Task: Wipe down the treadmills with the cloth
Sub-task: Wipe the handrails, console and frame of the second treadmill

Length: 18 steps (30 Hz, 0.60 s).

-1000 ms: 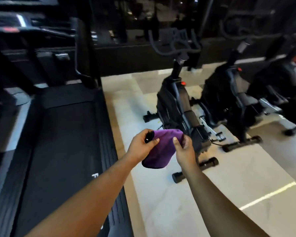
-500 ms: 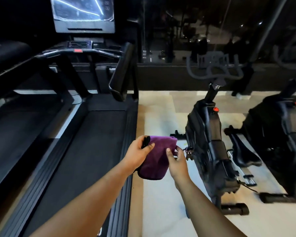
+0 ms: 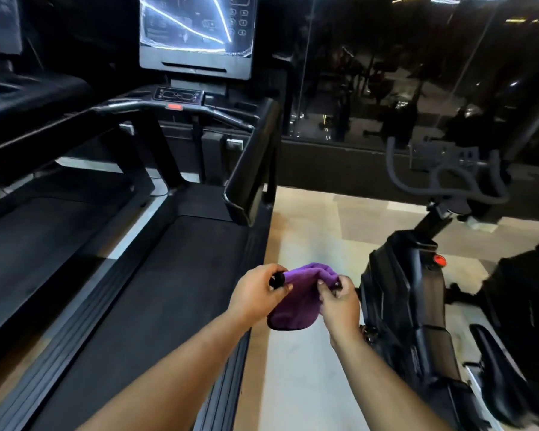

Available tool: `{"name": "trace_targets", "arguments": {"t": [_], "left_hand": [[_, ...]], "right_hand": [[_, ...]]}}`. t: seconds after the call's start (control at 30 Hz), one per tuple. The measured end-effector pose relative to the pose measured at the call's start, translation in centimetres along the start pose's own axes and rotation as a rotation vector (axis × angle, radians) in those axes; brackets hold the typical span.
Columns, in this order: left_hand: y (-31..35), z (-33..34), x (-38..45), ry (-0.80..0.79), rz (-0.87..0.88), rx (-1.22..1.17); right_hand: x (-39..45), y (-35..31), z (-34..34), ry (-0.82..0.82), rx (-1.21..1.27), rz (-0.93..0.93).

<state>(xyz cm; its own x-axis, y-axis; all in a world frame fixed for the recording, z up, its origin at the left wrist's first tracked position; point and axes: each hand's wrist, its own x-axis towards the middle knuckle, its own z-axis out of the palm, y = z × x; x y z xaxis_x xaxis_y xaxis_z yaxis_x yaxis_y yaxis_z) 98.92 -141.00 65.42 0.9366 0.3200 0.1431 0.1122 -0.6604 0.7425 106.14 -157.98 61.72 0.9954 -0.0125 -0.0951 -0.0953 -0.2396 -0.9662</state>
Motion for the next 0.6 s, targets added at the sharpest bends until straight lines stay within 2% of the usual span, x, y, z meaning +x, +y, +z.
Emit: {"name": "trace_targets", "arguments": {"t": [0.13, 0.23, 0.43, 0.5, 0.6], "left_hand": [[-1.7, -3.1, 5.1, 0.075, 0.095, 0.233], [-3.0, -4.7, 7.2, 0.175, 0.113, 0.320], [-4.9, -8.2, 13.3, 0.435, -0.057, 0.255], [-5.3, -8.9, 15.1, 0.489, -0.180, 0.219], [-6.6, -9.6, 17.6, 0.538, -0.345, 0.076]], "right_hand": [[4.1, -4.0, 5.0, 0.040, 0.027, -0.096], [6.1, -6.3, 8.4, 0.019, 0.047, -0.209], [12.2, -13.3, 17.3, -0.030, 0.086, -0.597], [13.8, -14.4, 20.7, -0.197, -0.096, -0.629], [15.7, -13.6, 24.2, -0.619, -0.457, -0.519]]}}
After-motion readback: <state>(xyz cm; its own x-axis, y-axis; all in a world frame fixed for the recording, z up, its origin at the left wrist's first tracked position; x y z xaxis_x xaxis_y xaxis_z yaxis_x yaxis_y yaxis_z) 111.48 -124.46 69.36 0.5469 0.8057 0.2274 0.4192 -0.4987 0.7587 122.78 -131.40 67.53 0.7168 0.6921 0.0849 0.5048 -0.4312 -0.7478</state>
